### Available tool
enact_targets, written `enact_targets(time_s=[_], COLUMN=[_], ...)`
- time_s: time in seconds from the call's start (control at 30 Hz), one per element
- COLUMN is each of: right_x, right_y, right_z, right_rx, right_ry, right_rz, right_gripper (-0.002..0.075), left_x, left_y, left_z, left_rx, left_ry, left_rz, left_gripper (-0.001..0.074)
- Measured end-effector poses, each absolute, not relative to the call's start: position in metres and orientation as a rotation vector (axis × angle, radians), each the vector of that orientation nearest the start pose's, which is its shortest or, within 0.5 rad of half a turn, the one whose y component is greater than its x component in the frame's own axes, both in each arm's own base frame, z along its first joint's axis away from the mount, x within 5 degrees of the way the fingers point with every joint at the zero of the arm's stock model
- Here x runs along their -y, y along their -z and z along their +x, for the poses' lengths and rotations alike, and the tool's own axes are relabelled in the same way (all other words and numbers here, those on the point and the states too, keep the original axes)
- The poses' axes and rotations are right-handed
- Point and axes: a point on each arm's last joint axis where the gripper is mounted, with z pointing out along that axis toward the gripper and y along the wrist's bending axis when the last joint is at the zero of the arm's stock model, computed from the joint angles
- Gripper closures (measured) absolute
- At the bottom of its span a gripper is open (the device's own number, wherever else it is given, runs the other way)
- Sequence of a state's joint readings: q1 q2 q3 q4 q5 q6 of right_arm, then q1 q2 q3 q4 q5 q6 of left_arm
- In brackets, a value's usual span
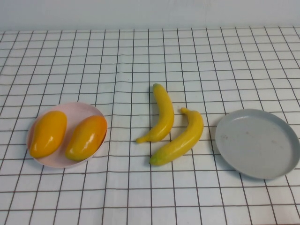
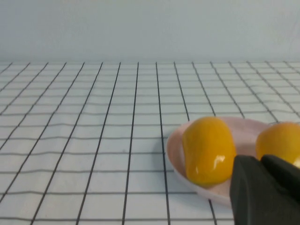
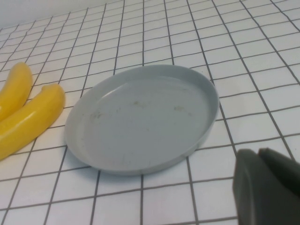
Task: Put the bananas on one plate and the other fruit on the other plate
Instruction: Put another type of fruit in the right plate
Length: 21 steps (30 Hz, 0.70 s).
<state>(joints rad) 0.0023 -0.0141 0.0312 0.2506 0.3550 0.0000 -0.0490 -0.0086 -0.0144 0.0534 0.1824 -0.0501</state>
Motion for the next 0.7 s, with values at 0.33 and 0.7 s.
enact_targets(time_s=[0.33,0.7], right_x=[-0.008,-0.008], right_y=[-0.172,-0.172], right_z=[0.053,0.053], right_rx=[-1.845,-1.845], right_ry=[-0.246,-0.246], right_rz=[0.155,0.155], right_gripper=[0.0742,0.0742], left_x=[0.0,0.0], left_y=[-0.174,-0.171], left_z=[0.053,0.053], left_rx=[-1.852,-1.871], left_ry=[-0.015,-0.041], left_rz=[0.052,0.086], left_gripper=[0.0736,0.0736])
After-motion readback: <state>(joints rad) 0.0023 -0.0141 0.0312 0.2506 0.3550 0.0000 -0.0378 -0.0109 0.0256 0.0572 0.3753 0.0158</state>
